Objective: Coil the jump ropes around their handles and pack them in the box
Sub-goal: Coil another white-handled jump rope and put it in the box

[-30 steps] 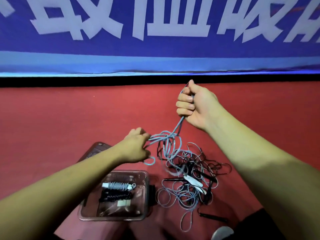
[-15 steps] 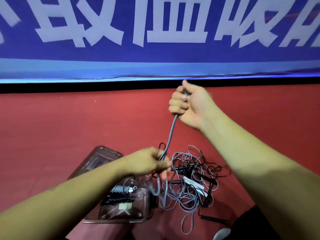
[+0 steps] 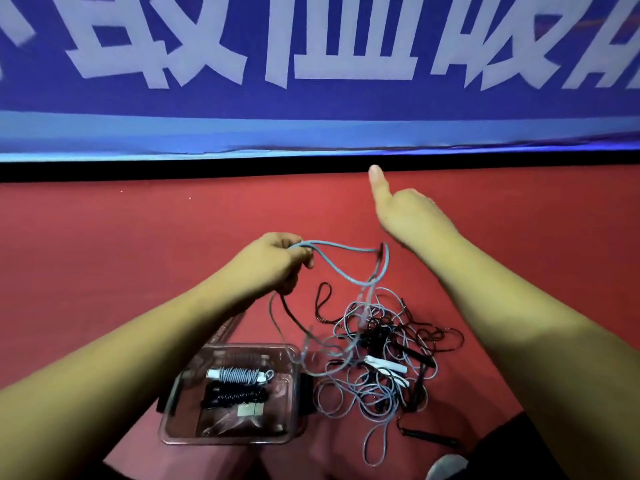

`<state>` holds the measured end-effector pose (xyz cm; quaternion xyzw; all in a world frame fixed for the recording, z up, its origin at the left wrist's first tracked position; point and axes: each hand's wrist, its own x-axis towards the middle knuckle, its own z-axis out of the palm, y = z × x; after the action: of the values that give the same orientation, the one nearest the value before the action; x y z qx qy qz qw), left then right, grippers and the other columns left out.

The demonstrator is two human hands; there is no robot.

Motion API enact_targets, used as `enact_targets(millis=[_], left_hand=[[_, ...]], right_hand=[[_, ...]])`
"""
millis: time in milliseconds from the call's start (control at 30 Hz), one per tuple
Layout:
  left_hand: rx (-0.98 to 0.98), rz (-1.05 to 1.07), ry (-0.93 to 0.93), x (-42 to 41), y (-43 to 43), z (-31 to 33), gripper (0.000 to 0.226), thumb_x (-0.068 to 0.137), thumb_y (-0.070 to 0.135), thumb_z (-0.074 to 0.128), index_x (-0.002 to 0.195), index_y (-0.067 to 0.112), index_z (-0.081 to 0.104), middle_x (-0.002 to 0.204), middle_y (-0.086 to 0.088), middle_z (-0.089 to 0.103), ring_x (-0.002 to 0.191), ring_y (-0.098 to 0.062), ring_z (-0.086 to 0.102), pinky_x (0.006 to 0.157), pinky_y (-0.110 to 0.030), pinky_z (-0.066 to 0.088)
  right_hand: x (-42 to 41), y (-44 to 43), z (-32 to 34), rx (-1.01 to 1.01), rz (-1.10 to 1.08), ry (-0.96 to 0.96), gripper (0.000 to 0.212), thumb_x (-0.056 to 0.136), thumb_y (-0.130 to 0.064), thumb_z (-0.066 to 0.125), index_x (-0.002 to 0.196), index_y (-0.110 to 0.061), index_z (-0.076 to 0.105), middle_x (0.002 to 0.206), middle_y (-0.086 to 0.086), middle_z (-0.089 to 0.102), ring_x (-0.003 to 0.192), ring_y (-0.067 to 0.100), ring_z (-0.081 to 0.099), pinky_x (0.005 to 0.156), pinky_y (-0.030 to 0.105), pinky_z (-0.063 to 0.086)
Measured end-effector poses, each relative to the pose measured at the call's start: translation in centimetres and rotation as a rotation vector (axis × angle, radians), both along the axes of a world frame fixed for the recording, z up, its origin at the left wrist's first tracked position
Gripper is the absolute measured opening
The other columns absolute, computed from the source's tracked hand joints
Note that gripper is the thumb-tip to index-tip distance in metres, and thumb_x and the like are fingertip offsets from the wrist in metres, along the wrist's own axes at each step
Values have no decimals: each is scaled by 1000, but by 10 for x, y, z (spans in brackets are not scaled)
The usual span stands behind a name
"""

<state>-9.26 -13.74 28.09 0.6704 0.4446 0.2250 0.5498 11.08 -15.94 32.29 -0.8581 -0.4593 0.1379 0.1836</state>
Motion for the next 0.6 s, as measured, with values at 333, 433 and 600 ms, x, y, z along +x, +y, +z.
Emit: enact_targets(millis=[333,433,600], left_hand=[[90,117,87,-21,20,15,20,91,2,54,73,5,61,52,-6,35,41,-18,33,45,-22,26],[104,98,102,-28,22,13,21,91,5,54,72,6,61,53,-5,37,43,-18,34,46,-23,27],[190,83,136,-24,21,14,17,90,9,57,75,2,62,55,-10,44,50,-19,38,51,-27,31]], right_hand=[[-43,-17,-17,-24,613,719,26,99,-22,56,80,-5,62,60,5,58,65,20,64,79,41,51],[-49,-11,-20,90,598,451,31,91,-37,65,82,-7,62,76,5,63,67,11,56,75,35,47],[-71,-16,-31,-26,659,806,11,93,-11,62,89,-1,61,63,2,59,60,18,57,67,31,48]])
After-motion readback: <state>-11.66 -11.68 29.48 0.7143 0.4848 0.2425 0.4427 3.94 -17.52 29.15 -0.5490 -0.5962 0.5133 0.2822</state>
